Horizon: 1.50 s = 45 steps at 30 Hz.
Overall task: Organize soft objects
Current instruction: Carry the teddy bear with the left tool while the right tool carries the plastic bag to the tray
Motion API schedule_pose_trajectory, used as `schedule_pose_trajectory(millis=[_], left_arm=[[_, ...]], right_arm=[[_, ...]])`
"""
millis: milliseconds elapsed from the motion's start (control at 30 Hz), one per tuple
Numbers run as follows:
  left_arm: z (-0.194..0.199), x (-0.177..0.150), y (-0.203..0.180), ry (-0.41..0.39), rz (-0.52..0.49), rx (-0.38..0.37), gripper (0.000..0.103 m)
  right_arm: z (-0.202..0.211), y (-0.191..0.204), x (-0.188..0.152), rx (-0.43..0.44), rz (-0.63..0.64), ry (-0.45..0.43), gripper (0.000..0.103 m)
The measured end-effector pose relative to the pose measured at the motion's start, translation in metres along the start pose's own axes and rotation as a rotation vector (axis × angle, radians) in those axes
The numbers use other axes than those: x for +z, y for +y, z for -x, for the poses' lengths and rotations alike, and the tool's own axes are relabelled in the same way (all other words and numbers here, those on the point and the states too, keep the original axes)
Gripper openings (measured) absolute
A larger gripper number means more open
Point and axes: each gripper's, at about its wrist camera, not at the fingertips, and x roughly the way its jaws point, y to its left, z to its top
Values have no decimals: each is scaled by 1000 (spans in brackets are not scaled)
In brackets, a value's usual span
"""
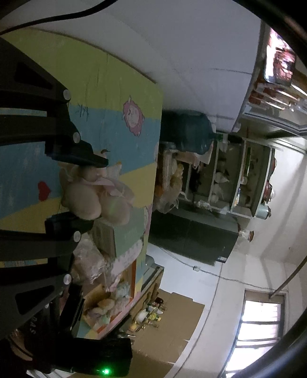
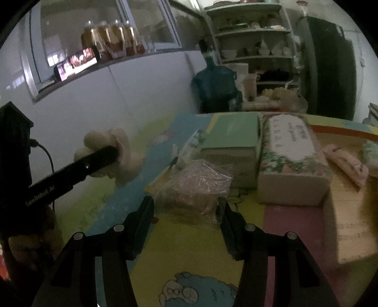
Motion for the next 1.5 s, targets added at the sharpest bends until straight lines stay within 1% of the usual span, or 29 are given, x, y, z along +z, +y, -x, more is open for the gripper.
schedule_pose_trajectory(millis=[300, 533, 900, 1233, 1500], left_arm=[[0, 2, -42, -3, -27, -55, 34], [-9, 3, -71, 14, -43, -71, 34], [-28, 2, -104, 31, -29, -64, 34], [-46, 1, -137, 50, -44, -79, 34], [-52, 2, -160, 42, -55, -99, 34]], right_arm=[[37, -13, -1, -26, -9, -75, 55], [64, -38, -3, -57, -51, -126, 55], [95, -73, -7, -93, -82, -172, 56], [118, -107, -11, -113, -114, -200, 56], [134, -128, -17, -126, -138, -218, 56]])
